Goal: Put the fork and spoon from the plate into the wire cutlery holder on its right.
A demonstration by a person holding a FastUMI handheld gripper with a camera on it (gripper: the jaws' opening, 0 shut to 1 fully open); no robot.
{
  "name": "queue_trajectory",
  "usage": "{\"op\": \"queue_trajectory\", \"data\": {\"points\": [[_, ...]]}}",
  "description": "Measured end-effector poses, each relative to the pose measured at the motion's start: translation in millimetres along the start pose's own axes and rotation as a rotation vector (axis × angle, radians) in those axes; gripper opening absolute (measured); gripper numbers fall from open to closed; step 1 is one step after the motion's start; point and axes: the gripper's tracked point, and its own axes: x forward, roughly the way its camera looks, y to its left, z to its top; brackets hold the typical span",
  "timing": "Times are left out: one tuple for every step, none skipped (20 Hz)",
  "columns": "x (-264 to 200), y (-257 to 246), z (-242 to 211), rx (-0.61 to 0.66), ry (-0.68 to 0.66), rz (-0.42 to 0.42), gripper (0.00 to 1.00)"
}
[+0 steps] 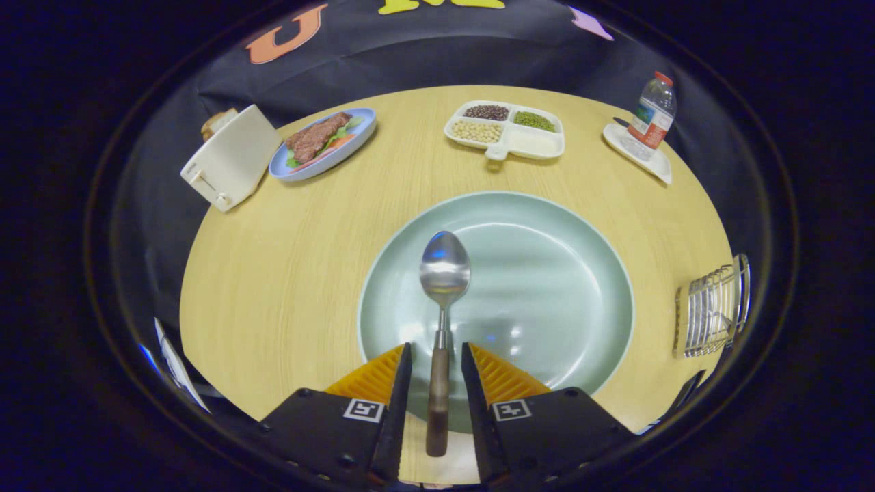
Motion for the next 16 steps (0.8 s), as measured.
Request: {"op": "queue_trajectory", "data": {"points": [[-0.4, -2.6, 2.0, 0.002, -0.004, -0.015, 0.37], [2.1, -1.3, 0.2, 0.005, 0.004, -0.014, 0.17], [0.3, -1.1, -0.2, 0.007, 0.011, -0.015, 0.11], [-1.1, -1.7, 0.2, 0.016, 0.01, -0.006, 0.1], [1.5, -1.9, -0.5, 0.012, 0.012, -0.004, 0.05], [-1.0, -4.2, 0.6, 0.011, 0.013, -0.009, 0.05], [-4.2, -6.6, -1.4, 0.016, 0.011, -0.019, 0.04], [-6.2, -8.4, -1.8, 0.017, 0.011, -0.017, 0.0], [-10.2, -9.5, -0.4, 0.016, 0.006, -0.009, 0.01], [-14.8, -12.2, 1.1, 0.013, 0.0, -0.01, 0.01], [-20.0, -14.9, 2.5, 0.016, -0.012, -0.009, 0.0], [-26.1, -17.4, 3.5, 0.015, -0.02, -0.006, 0.01], [-33.1, -20.1, 4.0, 0.021, -0.025, 0.002, 0.01], [-40.1, -22.5, 4.4, 0.032, -0.028, 0.013, 0.01], [-47.2, -25.1, 3.7, 0.035, -0.031, 0.021, 0.01], [-56.3, -30.9, 4.7, 0.033, -0.039, 0.025, 0.01]]}}
